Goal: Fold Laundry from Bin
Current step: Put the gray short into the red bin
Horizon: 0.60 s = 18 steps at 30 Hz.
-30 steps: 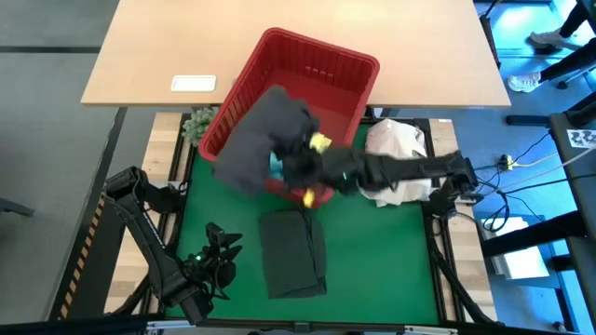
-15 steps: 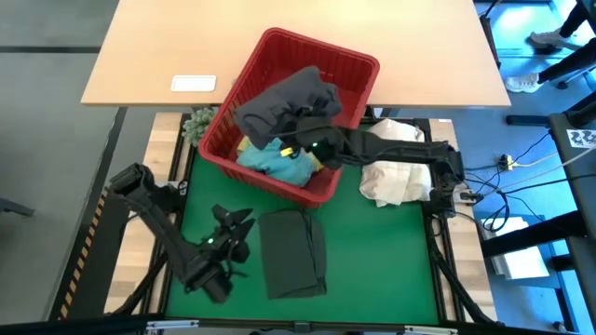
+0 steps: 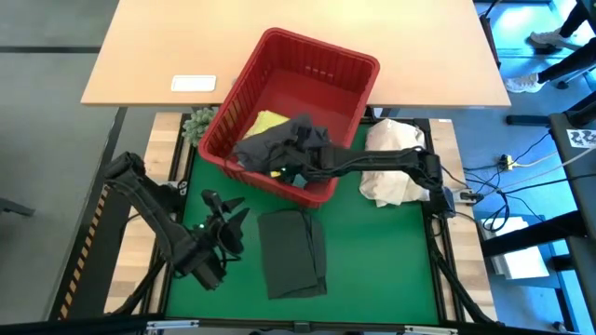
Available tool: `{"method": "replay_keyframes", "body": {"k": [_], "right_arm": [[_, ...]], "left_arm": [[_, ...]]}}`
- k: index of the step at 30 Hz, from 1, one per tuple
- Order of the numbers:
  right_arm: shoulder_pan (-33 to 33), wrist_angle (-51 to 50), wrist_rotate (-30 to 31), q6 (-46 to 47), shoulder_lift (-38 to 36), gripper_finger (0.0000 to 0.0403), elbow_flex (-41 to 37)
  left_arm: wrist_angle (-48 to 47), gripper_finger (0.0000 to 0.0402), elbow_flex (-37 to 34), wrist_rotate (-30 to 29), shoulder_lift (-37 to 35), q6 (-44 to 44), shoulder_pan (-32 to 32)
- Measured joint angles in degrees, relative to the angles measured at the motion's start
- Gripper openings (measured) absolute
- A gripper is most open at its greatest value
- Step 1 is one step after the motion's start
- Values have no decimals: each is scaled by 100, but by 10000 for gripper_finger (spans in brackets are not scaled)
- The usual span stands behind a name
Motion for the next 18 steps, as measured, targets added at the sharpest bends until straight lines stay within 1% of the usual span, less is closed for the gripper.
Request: {"method": "replay_keyframes", "body": {"k": [3, 9, 12, 14, 16, 18], "right_arm": [[-22, -245, -715, 272, -11, 14, 4], [6, -567, -1904, 301, -97, 76, 4], [8, -687, -2463, 298, -152, 99, 2], [1, -821, -2833, 294, -197, 108, 2], [-3, -889, -3070, 288, -210, 115, 18], [-3, -1198, -3369, 253, -209, 120, 183]], "left_arm": [[-1, 154, -64, 33, -148, -134, -71], [1, 154, -79, 87, -141, -147, -27], [5, 153, -79, 151, -140, -133, 36], [1, 153, -79, 124, -140, -77, 44], [5, 153, -79, 127, -140, 3, 66], [3, 153, -79, 150, -140, 9, 103]]}}
